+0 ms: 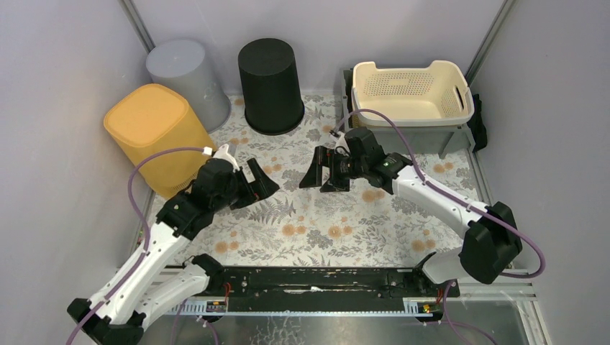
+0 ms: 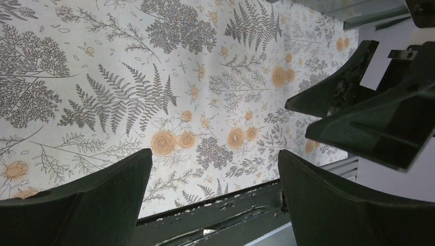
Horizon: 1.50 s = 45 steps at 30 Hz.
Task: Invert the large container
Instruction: Pick up the container from the container.
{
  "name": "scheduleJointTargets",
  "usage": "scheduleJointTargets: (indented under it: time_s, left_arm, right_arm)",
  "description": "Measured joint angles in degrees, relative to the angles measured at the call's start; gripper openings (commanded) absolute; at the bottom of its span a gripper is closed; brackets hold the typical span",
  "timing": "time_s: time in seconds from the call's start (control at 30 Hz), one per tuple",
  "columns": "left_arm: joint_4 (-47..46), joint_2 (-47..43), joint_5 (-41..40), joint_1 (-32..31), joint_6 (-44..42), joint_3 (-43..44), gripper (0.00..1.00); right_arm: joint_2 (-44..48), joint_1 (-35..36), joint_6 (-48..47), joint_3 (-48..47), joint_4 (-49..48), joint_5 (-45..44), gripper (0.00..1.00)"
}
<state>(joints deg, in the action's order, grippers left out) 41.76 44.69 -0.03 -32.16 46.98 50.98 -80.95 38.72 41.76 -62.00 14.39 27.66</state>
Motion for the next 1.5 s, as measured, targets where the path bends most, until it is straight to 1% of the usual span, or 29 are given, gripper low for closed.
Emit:
scheduleJointTargets:
  time_s: [0.13, 0.3, 0.43, 0.67, 0.87, 1.23, 1.5]
  left_arm:
    - [-1.86, 2.84, 0.07, 0.00, 0.07, 0.11, 1.00]
    - [-3.19, 2.14, 0.72, 0.00, 0.46, 0.11, 1.00]
    - [-3.56, -1.01, 1.64, 0.00, 0.70, -0.37, 1.00]
    - [-1.55, -9.01, 2.73, 0.00, 0.87, -1.22, 1.00]
    - [-0.07, -12.24, 3.52, 0.00, 0.90, -1.33, 1.00]
    - [2.58, -14.88, 4.57, 0.00, 1.14, -2.56, 1.00]
    - [2.91, -13.88, 4.70, 0.00, 1.18, -3.41, 1.00]
  right_arm:
    - [-0.76, 0.00, -1.07, -0.83, 2.45, 0.50, 1.00]
    - [-0.48, 0.00, -1.68, -1.40, 5.29, 0.37, 0.99]
    - [1.97, 0.00, -1.51, -1.01, 5.92, 0.15, 0.99]
    - [12.33, 0.00, 0.74, 4.28, 5.90, -0.98, 0.99]
    - [16.17, 0.00, 2.03, 4.46, 7.54, -2.73, 1.00]
    - [18.67, 0.00, 3.52, 5.53, 8.96, -3.26, 0.99]
    - [18.03, 0.00, 3.43, 5.84, 8.94, -3.17, 0.99]
